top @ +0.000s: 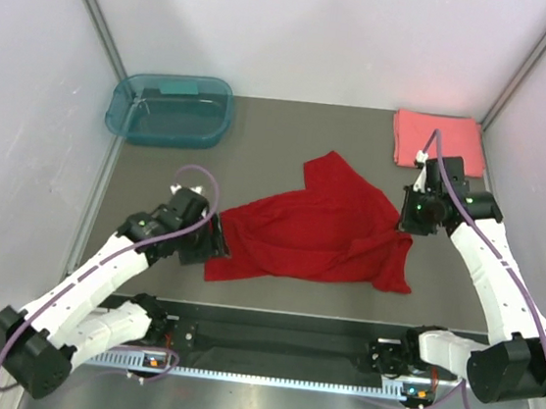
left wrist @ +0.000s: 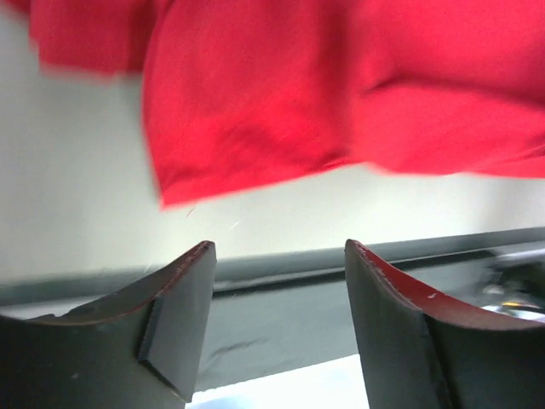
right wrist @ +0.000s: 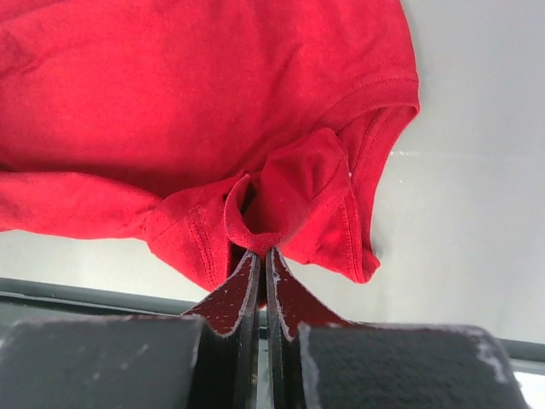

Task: Fold and stack the t-shirts
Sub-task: Flatten the tshirt out

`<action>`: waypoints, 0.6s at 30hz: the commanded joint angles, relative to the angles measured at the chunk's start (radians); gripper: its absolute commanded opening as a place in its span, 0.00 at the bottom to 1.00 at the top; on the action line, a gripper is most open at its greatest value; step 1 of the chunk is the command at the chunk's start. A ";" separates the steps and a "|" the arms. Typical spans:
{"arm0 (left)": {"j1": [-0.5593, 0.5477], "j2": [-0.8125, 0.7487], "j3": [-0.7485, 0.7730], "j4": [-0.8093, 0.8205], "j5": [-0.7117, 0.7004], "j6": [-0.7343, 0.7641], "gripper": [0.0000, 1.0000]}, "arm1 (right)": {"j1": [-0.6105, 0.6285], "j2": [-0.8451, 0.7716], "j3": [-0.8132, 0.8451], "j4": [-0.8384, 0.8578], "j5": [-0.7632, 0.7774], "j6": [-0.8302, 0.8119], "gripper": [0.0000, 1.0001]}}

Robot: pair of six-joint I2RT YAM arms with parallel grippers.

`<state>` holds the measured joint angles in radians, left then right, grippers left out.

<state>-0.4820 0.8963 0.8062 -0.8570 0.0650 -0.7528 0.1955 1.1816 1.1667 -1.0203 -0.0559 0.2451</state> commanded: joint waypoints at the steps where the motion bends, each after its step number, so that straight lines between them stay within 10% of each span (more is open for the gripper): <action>1: -0.101 0.019 -0.035 -0.054 -0.149 -0.137 0.68 | 0.022 0.001 0.014 0.051 -0.005 -0.020 0.01; 8: -0.211 0.154 -0.108 -0.010 -0.257 -0.201 0.89 | 0.032 -0.004 -0.010 0.052 -0.010 -0.038 0.01; 13: -0.216 0.141 -0.180 0.075 -0.293 -0.224 0.59 | 0.033 -0.017 -0.015 0.045 -0.012 -0.043 0.01; 18: -0.216 0.193 -0.196 0.113 -0.330 -0.232 0.54 | 0.036 -0.023 -0.019 0.040 -0.018 -0.043 0.01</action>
<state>-0.6945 1.0615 0.6147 -0.8165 -0.2123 -0.9638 0.2142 1.1847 1.1515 -0.9909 -0.0654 0.2176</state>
